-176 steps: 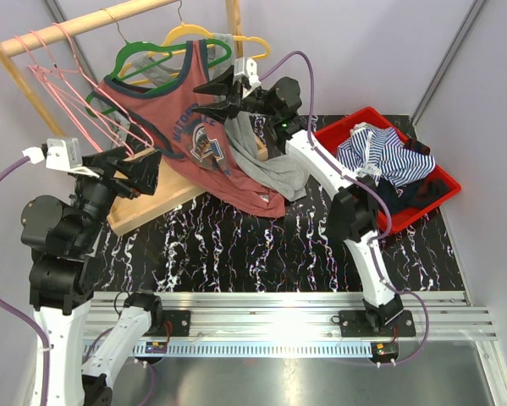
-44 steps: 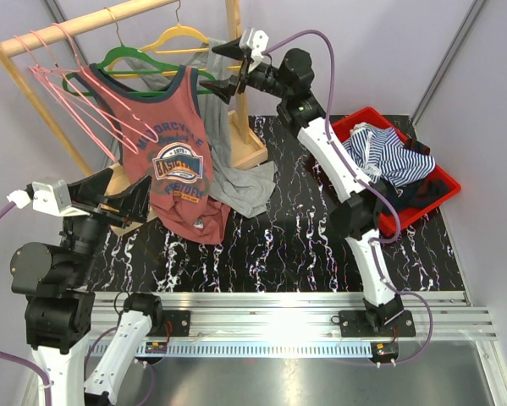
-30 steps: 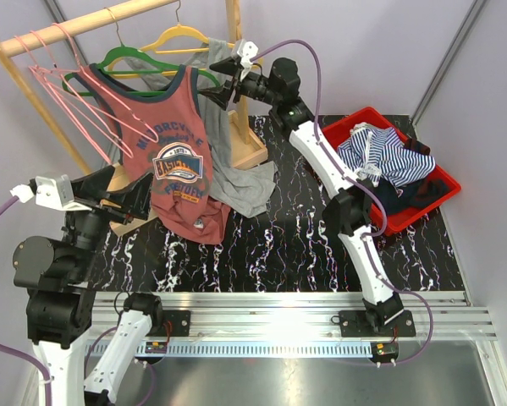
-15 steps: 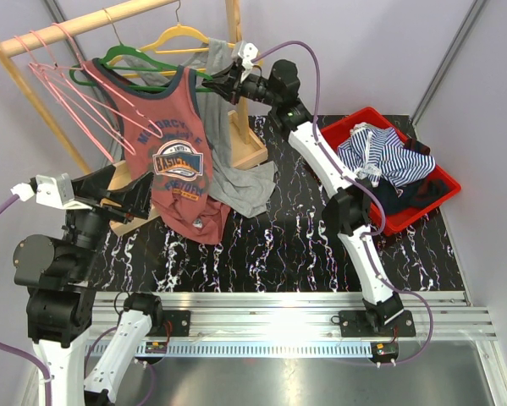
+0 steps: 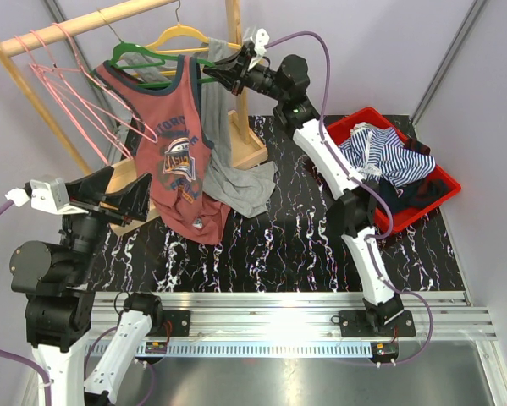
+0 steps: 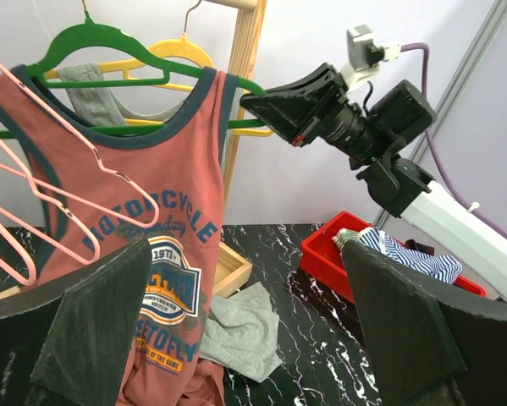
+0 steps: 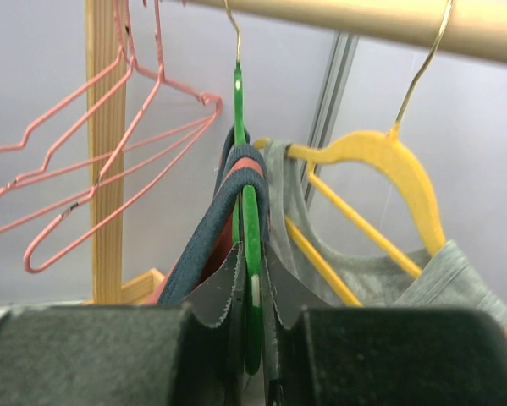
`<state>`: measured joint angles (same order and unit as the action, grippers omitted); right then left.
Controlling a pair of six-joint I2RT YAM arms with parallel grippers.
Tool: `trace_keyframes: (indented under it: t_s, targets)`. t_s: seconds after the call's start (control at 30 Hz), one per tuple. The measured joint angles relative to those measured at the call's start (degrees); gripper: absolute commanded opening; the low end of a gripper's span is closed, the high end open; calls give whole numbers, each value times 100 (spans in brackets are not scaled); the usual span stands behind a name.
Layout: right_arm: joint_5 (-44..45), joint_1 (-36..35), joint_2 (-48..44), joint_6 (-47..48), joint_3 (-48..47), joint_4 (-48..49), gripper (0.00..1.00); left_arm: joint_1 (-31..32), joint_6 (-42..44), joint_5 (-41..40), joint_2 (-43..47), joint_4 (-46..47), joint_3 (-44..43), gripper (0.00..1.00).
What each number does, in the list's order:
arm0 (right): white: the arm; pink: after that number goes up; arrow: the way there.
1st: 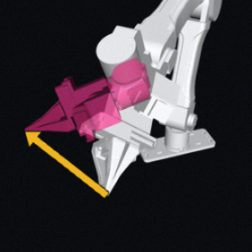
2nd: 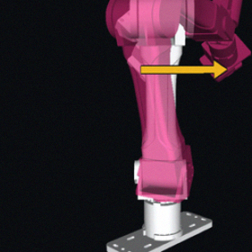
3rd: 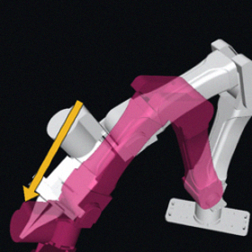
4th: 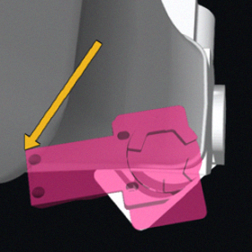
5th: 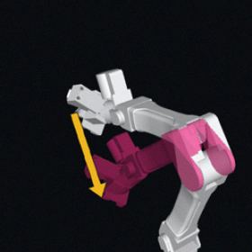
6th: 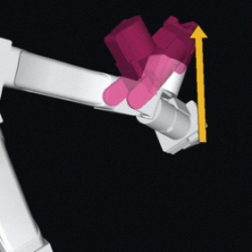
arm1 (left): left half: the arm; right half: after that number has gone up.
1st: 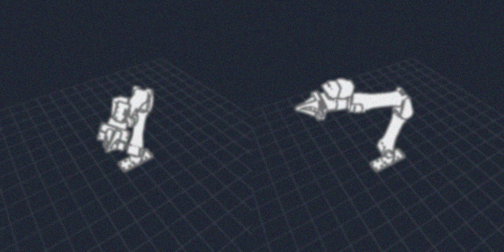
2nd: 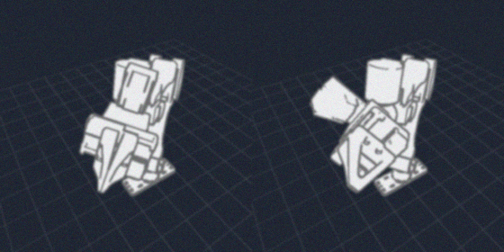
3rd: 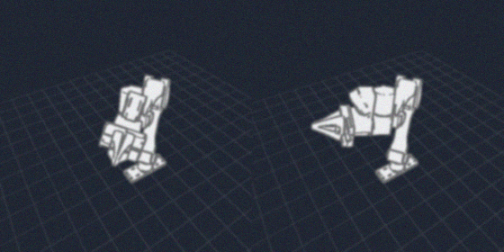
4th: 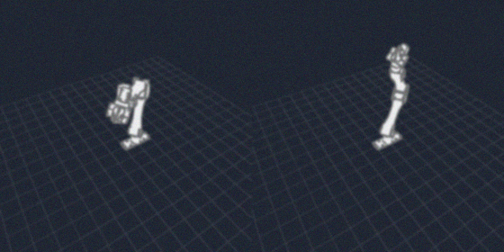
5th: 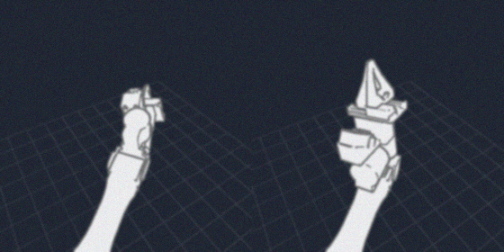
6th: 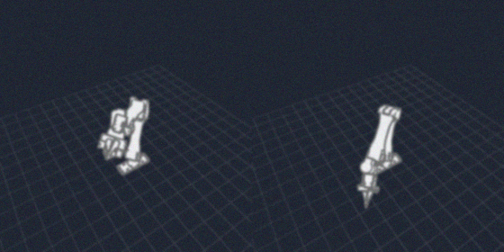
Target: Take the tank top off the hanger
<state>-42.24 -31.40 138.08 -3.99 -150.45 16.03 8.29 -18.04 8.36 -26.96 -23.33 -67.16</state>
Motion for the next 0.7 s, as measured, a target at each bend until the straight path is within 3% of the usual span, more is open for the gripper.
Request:
trace_keyframes:
  t_s: [0.7]
  targets:
    - [605,28,-249,-426,-332,350,0,0,-87,0,74,37,0,99]
